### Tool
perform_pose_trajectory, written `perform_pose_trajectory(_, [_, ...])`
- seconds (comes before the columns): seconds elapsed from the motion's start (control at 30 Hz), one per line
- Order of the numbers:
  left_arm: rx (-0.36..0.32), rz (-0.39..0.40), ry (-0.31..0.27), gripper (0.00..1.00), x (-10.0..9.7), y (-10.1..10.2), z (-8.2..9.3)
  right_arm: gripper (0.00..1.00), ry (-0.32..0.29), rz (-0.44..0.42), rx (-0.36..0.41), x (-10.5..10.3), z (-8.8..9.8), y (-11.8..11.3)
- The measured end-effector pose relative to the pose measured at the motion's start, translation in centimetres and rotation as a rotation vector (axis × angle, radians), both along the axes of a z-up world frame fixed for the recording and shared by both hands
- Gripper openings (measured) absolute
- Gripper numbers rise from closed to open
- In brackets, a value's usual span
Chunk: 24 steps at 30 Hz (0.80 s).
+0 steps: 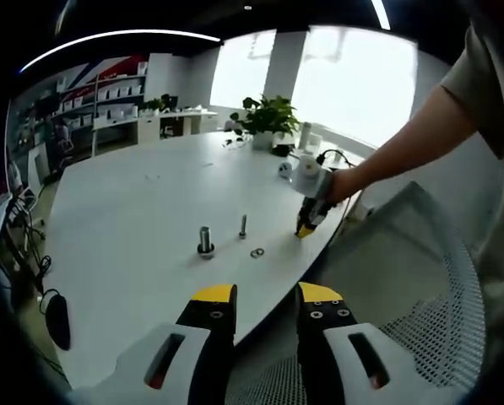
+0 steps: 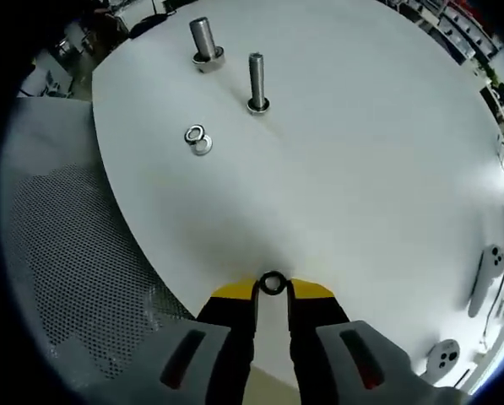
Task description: Place the washer onto the threaded stud by aligning its center hole with the stud, sliding it down to the base, and recovering from edge contact or off-axis alignment until the washer reaches the visible bottom stop.
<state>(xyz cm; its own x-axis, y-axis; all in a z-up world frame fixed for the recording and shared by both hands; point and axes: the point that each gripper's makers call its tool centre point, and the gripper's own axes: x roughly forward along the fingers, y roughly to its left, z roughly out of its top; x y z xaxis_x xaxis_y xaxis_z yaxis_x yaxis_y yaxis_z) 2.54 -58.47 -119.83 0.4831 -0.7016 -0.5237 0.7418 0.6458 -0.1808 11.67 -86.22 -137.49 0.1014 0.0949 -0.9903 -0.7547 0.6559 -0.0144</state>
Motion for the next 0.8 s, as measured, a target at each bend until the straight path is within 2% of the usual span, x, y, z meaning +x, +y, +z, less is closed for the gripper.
perform_pose_trajectory(0.2, [-0.004, 0.000, -0.002, 0.25, 0.0, 0.0, 0.1, 0.14, 0.007, 0.000, -0.012, 0.0, 0.1, 0.0])
perform_pose_trajectory(0.43, [-0.006, 0.001, -0.002, 0.25, 0.0, 0.0, 0.1, 0.13, -0.018, -0.008, 0.002, 0.0, 0.2, 0.3])
perform_pose_trajectory(0.53, [-0.006, -0.002, -0.002, 0.25, 0.0, 0.0, 0.1, 0.13, -0.007, -0.031, 0.022, 0.1, 0.3, 0.7])
perform_pose_trajectory(0.8, [-0.010, 0.002, -0.007, 0.25, 0.1, 0.0, 0.2, 0.13, -0.074, 0.000, 0.071, 3.0, 2.7, 3.5])
